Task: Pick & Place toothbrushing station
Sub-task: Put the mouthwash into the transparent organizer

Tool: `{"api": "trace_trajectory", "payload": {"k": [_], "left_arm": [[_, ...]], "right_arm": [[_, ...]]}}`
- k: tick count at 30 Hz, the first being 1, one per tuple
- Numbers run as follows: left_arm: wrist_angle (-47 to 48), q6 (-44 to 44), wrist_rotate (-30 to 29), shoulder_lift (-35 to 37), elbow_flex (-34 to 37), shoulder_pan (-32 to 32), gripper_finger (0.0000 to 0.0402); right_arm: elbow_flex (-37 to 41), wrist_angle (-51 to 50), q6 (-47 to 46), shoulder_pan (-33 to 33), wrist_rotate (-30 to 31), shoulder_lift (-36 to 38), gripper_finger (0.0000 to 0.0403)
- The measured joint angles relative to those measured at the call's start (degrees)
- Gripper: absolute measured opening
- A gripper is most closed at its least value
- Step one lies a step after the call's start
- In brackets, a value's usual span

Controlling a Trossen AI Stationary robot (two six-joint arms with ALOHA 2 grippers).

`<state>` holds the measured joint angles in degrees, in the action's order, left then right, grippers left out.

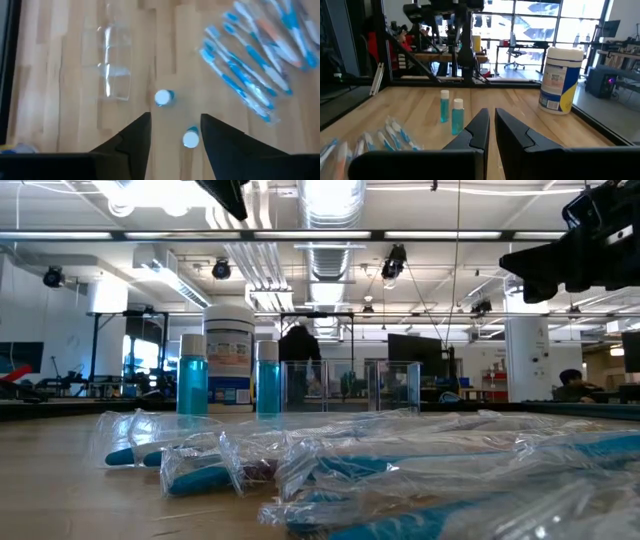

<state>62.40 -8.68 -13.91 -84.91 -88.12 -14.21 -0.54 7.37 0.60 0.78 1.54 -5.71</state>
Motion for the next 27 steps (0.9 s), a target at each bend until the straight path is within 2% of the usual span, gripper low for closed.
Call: {"api": "trace_trajectory", "payload": {"k": [4, 9, 15, 22, 27], "left_arm": [[0.5, -1.4, -0.1, -2.4, 0.1, 0.0, 0.0177], [0.7, -1.9, -0.1, -4.0, 0.2, 0.5, 0.0177], [0.6, 3.4, 1.4, -5.5, 0.3, 0.2, 0.0177], [2.1, 0.0, 3.0, -7.2, 0.6, 0.1, 0.0177], [2.1, -1.4, 4.2, -8.0, 5.2, 0.1, 0.0177]], "right_arm": [[0.0, 0.3, 0.4, 0.0, 0.0, 0.0, 0.0028], [0.0, 0.5, 5.2, 0.0, 0.0, 0.0, 0.0028], [0.0, 0.5, 5.4, 0.0, 0.0, 0.0, 0.0028], [0.0, 0.4, 5.6, 0.0, 0.0, -0.1, 0.0028], [0.0, 0.5, 5.4, 0.0, 0.0, 0.0, 0.0028]]}}
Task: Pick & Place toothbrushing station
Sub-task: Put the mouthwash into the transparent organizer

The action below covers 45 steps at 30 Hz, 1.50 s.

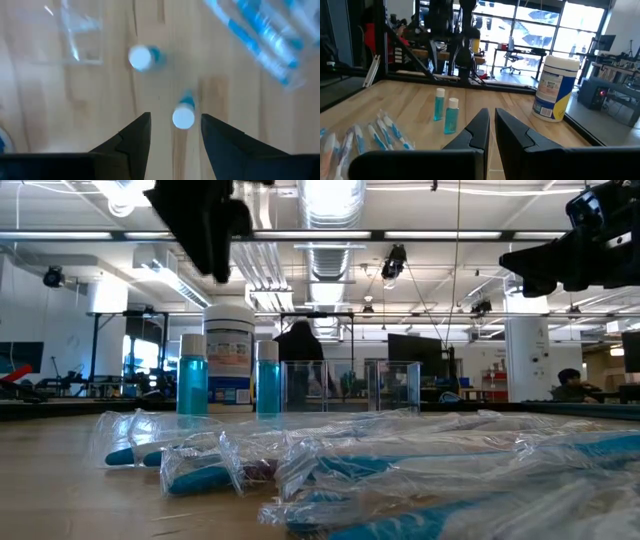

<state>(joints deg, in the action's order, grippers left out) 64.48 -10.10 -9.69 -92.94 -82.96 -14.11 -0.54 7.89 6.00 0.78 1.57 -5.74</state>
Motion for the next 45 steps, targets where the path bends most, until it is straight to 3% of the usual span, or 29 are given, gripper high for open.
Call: {"api": "trace_trajectory", "payload": {"k": [9, 19, 35, 45], "left_arm": [[-8.6, 2.1, 1.7, 0.5, 8.2, -0.6, 0.0177], [-10.6, 10.4, 2.9, 0.5, 12.0, -0.7, 0.0177], [-12.5, 22.1, 3.1, -0.7, 12.1, -0.6, 0.0177], [-12.5, 23.2, 3.1, -1.4, 12.1, -0.5, 0.0177]], "right_arm": [[0.0, 0.2, 0.1, 0.0, 0.0, 0.0, 0.0028], [0.0, 0.2, 1.5, 0.0, 0.1, 0.0, 0.0028], [0.0, 0.1, 1.7, 0.0, 0.1, 0.0, 0.0028], [0.0, 0.1, 2.0, 0.0, 0.1, 0.0, 0.0028]]}}
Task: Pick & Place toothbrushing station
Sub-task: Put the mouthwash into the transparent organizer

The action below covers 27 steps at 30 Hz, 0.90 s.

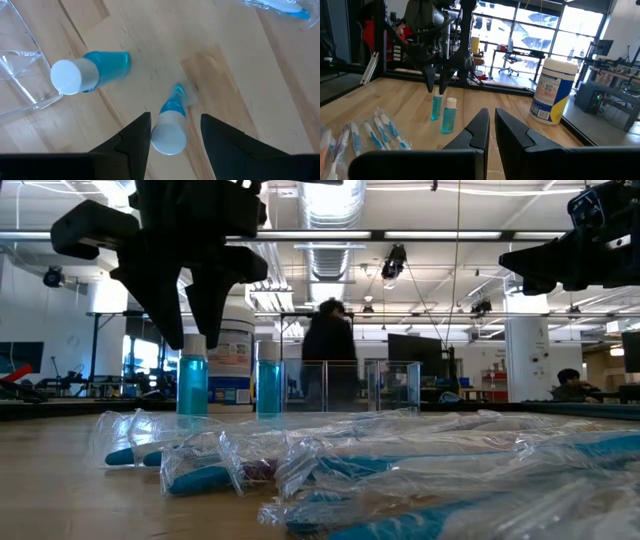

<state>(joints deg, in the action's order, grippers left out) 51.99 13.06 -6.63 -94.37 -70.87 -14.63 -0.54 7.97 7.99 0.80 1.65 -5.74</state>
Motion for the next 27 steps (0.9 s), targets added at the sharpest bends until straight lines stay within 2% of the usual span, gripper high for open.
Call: {"api": "trace_trajectory", "payload": {"k": [9, 20, 27], "left_arm": [[0.0, 0.0, -0.1, 0.0, 0.0, 0.1, 0.0173], [0.0, 0.0, 0.0, 0.0, 0.0, 0.5, 0.0109], [-0.1, -2.0, -1.6, 0.0, 0.0, 0.7, 0.0100]], "right_arm": [[0.0, 0.0, 0.2, 0.0, 0.0, 0.0, 0.0028], [0.0, 0.0, 0.2, 0.0, 0.0, 0.0, 0.0028], [0.0, -0.1, 0.2, 0.0, 0.0, 0.0, 0.0028]]}}
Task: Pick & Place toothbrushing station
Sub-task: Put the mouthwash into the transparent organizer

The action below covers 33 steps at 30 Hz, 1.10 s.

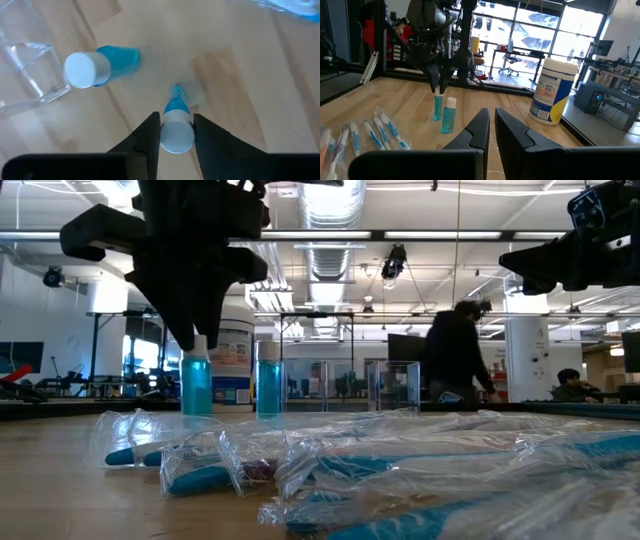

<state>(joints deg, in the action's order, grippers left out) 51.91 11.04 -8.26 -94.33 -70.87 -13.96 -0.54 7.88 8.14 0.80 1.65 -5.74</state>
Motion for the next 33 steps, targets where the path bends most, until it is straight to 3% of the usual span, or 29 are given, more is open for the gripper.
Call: {"api": "trace_trajectory", "payload": {"k": [8, 16, 33], "left_arm": [[1.1, -4.9, -0.8, 4.8, -2.2, 0.0, 0.0098], [0.2, -13.7, 1.2, 20.3, 2.0, 0.3, 0.0097], [-29.0, -31.7, -4.1, 66.3, 46.6, 0.3, 0.0096]], "right_arm": [[0.0, -0.1, 0.0, 0.0, -0.1, 0.0, 0.0028], [0.0, -0.2, 0.0, 0.0, -0.1, 0.0, 0.0028], [0.0, -0.4, 0.0, 0.0, -0.1, -0.1, 0.0028]]}}
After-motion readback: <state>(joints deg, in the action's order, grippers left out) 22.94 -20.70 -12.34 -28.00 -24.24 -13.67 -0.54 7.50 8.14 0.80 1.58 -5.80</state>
